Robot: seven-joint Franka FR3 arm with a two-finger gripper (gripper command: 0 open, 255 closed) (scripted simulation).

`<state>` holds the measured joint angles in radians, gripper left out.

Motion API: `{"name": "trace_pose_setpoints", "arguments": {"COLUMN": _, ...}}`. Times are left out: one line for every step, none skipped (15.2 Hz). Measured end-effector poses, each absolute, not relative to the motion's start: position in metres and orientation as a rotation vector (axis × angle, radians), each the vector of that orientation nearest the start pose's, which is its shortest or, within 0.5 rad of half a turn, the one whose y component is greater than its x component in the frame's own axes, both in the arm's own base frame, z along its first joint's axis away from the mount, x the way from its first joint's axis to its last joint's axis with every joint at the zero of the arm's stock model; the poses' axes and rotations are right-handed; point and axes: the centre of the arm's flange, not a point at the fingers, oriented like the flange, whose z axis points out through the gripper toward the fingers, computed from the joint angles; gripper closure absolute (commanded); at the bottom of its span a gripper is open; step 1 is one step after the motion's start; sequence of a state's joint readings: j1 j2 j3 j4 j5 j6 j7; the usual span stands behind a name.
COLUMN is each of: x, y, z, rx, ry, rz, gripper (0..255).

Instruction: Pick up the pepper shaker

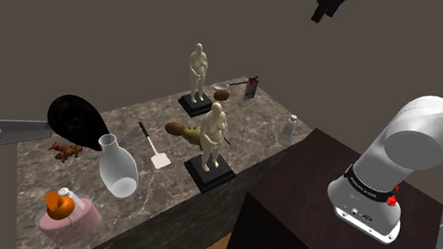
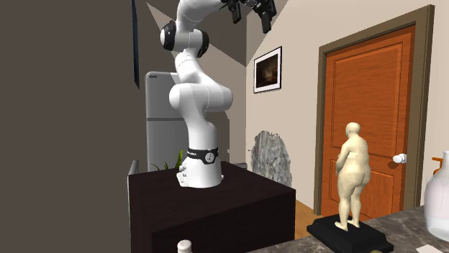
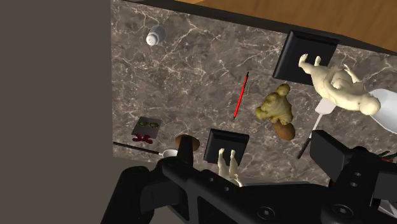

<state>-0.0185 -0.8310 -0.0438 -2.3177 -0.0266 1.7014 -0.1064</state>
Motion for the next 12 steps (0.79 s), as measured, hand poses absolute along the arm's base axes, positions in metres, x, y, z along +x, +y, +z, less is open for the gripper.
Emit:
{"name": "trace_pose_setpoints", "arguments": {"x": 0.306, "y": -0.027, "z": 0.635, "rx": -3.133, "ry": -0.087, "rz": -0.337, "gripper": 0}}
{"name": "trace_pose_setpoints", "arguments": {"x": 0.307, "y": -0.029, "z": 0.629, "rx": -3.135, "ry": -0.087, "rz": -0.335, "gripper": 0}}
{"name": "trace_pose_setpoints", "arguments": {"x": 0.306, "y": -0.033, "z": 0.62, "rx": -3.137, "ry": -0.087, "rz": -0.334, "gripper": 0}}
{"name": "trace_pose_setpoints", "arguments": {"x": 0.308, "y": -0.037, "z": 0.608, "rx": -3.139, "ry": -0.086, "rz": -0.332, "gripper": 0}}
{"name": "trace_pose_setpoints", "arguments": {"x": 0.307, "y": -0.039, "z": 0.595, "rx": -3.142, "ry": -0.086, "rz": -0.331, "gripper": 0}}
{"name": "trace_pose_setpoints", "arguments": {"x": 0.309, "y": -0.043, "z": 0.586, "rx": -3.145, "ry": -0.086, "rz": -0.329, "gripper": 0}}
{"name": "trace_pose_setpoints", "arguments": {"x": 0.31, "y": -0.049, "z": 0.575, "rx": -3.147, "ry": -0.086, "rz": -0.328, "gripper": 0}}
{"name": "trace_pose_setpoints", "arguments": {"x": 0.311, "y": -0.055, "z": 0.563, "rx": -3.15, "ry": -0.085, "rz": -0.326, "gripper": 0}}
{"name": "trace_pose_setpoints", "arguments": {"x": 0.311, "y": -0.056, "z": 0.549, "rx": -3.153, "ry": -0.084, "rz": -0.325, "gripper": 0}}
{"name": "trace_pose_setpoints", "arguments": {"x": 0.311, "y": -0.061, "z": 0.539, "rx": -3.156, "ry": -0.085, "rz": -0.323, "gripper": 0}}
{"name": "trace_pose_setpoints", "arguments": {"x": 0.312, "y": -0.063, "z": 0.527, "rx": -3.158, "ry": -0.085, "rz": -0.321, "gripper": 0}}
{"name": "trace_pose_setpoints", "arguments": {"x": 0.313, "y": -0.067, "z": 0.511, "rx": -3.161, "ry": -0.085, "rz": -0.319, "gripper": 0}}
